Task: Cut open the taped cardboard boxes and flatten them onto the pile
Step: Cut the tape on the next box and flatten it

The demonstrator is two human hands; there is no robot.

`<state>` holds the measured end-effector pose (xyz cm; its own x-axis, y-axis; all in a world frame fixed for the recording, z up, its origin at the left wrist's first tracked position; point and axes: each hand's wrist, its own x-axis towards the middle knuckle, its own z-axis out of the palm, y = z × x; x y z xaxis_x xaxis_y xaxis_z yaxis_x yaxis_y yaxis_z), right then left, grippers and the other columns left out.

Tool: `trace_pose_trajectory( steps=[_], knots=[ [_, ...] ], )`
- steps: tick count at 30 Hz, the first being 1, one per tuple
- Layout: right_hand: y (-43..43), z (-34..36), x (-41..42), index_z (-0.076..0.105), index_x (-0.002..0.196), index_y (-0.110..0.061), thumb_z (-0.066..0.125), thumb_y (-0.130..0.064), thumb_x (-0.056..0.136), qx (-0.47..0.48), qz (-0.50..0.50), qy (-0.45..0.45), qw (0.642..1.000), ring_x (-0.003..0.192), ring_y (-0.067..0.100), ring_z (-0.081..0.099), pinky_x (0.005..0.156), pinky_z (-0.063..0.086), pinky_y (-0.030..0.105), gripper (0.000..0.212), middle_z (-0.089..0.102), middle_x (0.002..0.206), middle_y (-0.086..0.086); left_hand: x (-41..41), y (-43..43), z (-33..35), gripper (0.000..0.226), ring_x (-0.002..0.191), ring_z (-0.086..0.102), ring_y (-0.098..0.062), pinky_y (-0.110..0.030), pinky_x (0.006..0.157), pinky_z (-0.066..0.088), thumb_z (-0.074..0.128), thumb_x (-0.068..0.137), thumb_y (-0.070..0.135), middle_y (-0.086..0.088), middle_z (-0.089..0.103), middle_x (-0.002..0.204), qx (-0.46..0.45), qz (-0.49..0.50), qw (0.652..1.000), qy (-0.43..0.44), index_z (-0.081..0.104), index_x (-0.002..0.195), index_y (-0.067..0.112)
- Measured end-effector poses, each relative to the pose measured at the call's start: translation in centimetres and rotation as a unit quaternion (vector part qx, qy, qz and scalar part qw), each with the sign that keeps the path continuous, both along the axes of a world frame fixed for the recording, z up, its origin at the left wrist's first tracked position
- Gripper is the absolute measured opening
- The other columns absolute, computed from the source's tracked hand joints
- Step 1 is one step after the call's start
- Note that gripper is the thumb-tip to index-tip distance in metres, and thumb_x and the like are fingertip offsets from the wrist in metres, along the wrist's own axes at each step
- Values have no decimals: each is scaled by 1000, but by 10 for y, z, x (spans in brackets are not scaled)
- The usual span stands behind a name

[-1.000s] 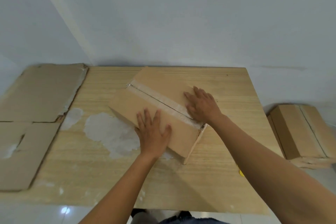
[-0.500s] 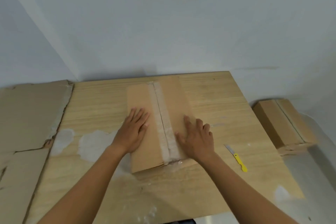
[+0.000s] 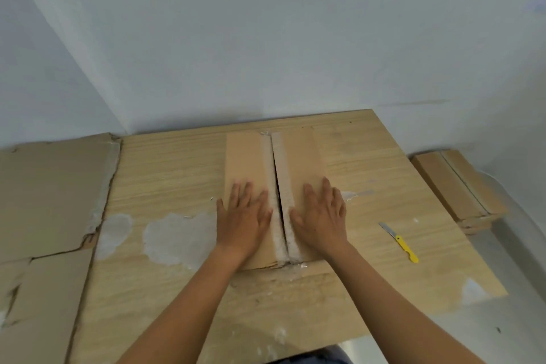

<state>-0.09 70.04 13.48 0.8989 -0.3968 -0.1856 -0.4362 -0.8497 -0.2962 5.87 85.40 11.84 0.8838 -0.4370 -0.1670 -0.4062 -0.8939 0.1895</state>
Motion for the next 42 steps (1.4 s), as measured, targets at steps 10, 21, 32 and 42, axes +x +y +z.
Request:
trace_pose_trajectory(
  steps=[10,21,32,42],
  knots=[
    [2,18,26,17,147,-24,42,-61,83,76,-24,-20,997,138,40,19,106,28,60,78,18,153,10,1,2,-7,54,146,-17,-16,-45,118,-5,-1,98,48,7,-8,161,-19,0,1000,-13,8,150,41],
    [-53,59,7,31,148,-24,44,-41,96,312,3,-102,945,138,14,33,112,28,31,57,36,150,-7,8,-51,13,89,144,-23,-27,-70,107,-2,42,85,71,1,-15,160,-17,138,988,65,0,152,30],
    [-64,67,3,30,148,-19,40,-36,100,308,26,-106,945,137,11,33,105,25,21,52,36,150,-5,19,0,78,61,140,28,-14,-36,113,27,53,96,25,6,28,155,-453,177,857,171,26,149,31],
    [-105,86,-12,62,117,-20,41,-23,100,320,-15,-115,940,91,25,65,72,56,40,27,68,103,3,39,90,95,43,107,60,-15,-23,77,47,42,100,9,5,61,117,-378,157,901,145,43,138,28]
  ],
)
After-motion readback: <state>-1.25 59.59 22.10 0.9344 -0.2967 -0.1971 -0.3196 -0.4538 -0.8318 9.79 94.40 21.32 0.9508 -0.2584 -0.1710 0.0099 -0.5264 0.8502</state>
